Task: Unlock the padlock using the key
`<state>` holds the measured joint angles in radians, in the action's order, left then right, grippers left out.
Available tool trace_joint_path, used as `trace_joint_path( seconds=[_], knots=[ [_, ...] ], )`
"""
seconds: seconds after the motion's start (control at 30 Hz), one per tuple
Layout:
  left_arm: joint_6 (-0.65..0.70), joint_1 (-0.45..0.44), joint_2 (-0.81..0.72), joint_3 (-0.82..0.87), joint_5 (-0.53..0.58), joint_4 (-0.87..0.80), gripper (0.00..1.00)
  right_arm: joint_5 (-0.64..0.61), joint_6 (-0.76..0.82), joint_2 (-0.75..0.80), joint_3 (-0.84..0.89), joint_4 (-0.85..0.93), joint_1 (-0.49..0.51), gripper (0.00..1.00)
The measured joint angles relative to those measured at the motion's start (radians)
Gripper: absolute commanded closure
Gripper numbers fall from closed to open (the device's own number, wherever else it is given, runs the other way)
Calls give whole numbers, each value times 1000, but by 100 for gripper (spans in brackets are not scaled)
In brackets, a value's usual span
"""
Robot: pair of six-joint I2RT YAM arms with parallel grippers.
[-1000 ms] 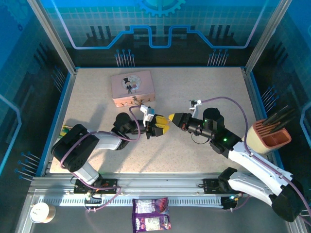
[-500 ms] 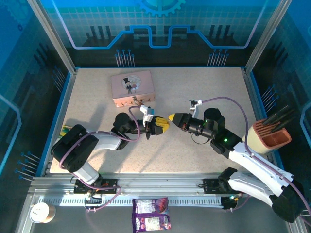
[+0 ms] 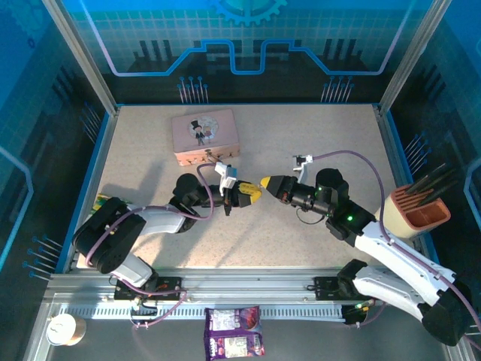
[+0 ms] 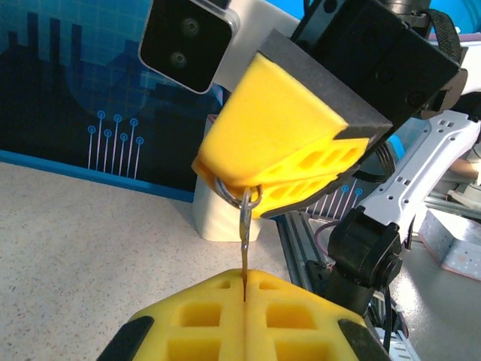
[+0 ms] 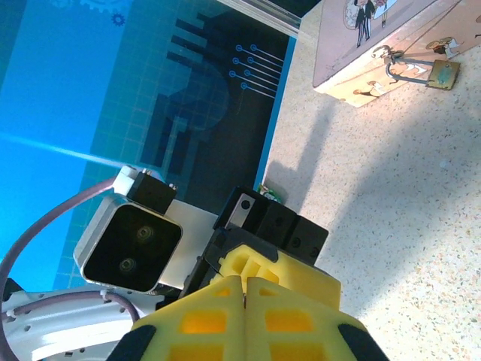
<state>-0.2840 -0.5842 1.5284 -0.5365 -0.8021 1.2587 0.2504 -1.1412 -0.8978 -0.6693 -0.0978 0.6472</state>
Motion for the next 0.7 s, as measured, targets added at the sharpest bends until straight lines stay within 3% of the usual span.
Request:
trace_joint_path(
  seconds=[0.03, 0.07, 0.13, 0.2, 0.37, 0.53, 0.7],
  knots=[
    [8, 2, -16, -1, 5, -43, 100, -7, 24, 8, 0, 19, -2, 71],
    [24, 5, -35, -6, 16, -100, 100, -11, 53, 18, -1, 46, -7, 62],
    [84, 10, -85, -46, 49, -282, 100, -34, 148, 48, -1, 122, -38, 48],
    [166, 11, -130, -123, 100, -507, 100, -63, 239, 84, 0, 179, -97, 42],
    [400, -4, -172, -390, 298, -1065, 100, -116, 463, 209, 105, 163, -241, 39],
    [619, -84, -53, -710, 504, -1584, 100, -81, 652, 269, 279, 21, -250, 36],
    [784, -133, 75, -953, 625, -2005, 100, 22, 721, 230, 375, -168, -250, 36]
  ],
)
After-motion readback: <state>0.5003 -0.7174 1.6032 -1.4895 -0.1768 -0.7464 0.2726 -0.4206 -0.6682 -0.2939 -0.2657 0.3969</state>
